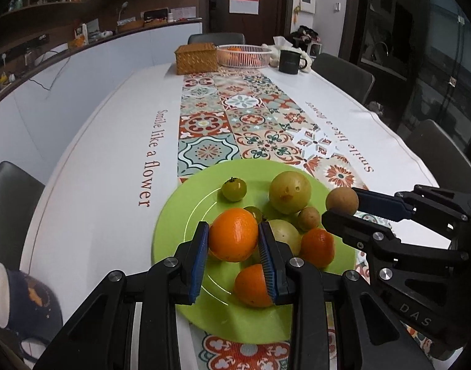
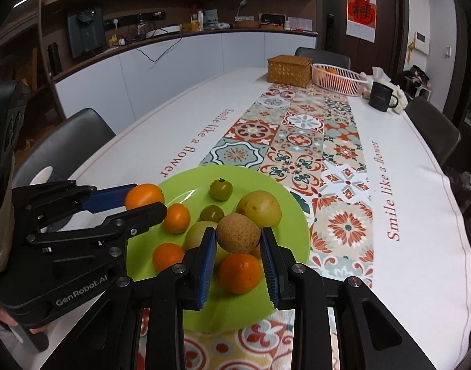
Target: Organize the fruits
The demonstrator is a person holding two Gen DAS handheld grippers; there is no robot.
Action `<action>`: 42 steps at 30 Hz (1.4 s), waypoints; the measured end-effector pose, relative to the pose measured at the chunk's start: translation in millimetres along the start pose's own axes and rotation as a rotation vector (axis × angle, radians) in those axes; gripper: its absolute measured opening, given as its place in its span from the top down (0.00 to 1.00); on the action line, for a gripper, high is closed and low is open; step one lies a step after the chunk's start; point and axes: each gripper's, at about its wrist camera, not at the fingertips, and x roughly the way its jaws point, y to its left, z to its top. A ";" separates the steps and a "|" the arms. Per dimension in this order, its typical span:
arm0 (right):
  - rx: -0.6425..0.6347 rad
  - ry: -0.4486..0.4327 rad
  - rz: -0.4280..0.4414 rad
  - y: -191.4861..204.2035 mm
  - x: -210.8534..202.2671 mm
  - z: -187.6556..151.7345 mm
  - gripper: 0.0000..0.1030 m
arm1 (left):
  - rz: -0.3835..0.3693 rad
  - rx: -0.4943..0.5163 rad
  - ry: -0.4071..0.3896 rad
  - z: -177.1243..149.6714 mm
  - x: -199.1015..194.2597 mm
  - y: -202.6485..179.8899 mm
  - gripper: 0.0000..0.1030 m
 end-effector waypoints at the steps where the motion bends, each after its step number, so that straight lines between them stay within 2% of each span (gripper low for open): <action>1: 0.001 0.002 0.002 -0.3 1.9 0.1 0.71 | -0.002 0.001 0.005 -0.3 2.5 -0.1 0.69; 3: 0.004 0.004 0.002 -2.5 6.9 0.3 0.71 | -0.002 0.007 0.014 -0.8 5.9 -0.4 0.69; 6: 0.005 0.001 0.005 -4.1 11.4 0.0 0.71 | 0.014 0.018 0.013 -0.7 7.7 -1.6 0.57; 10: 0.019 -0.009 0.002 -8.3 9.5 -1.5 0.57 | 0.033 0.015 0.005 -2.9 1.1 -0.6 0.52; 14: 0.024 -0.020 -0.025 -11.6 -2.7 -7.2 0.55 | 0.059 0.009 -0.019 -8.7 -16.3 -2.6 0.45; 17: 0.044 -0.046 -0.047 -14.7 -19.6 -13.0 0.42 | 0.074 -0.001 -0.046 -15.4 -35.3 -6.0 0.40; 21: 0.040 -0.092 -0.074 -13.4 -50.3 -22.0 0.40 | 0.085 -0.019 -0.088 -25.4 -67.0 -10.4 0.35; 23: 0.040 -0.120 -0.093 -11.5 -66.1 -26.6 0.31 | 0.093 -0.027 -0.106 -29.4 -81.5 -13.0 0.32; 32: 0.047 -0.213 -0.158 6.7 -142.9 -64.5 0.19 | 0.142 -0.019 -0.197 -61.0 -156.5 -34.7 0.20; 42: 0.098 -0.269 -0.192 21.8 -212.3 -111.8 0.12 | 0.190 -0.027 -0.265 -110.6 -225.0 -59.8 0.06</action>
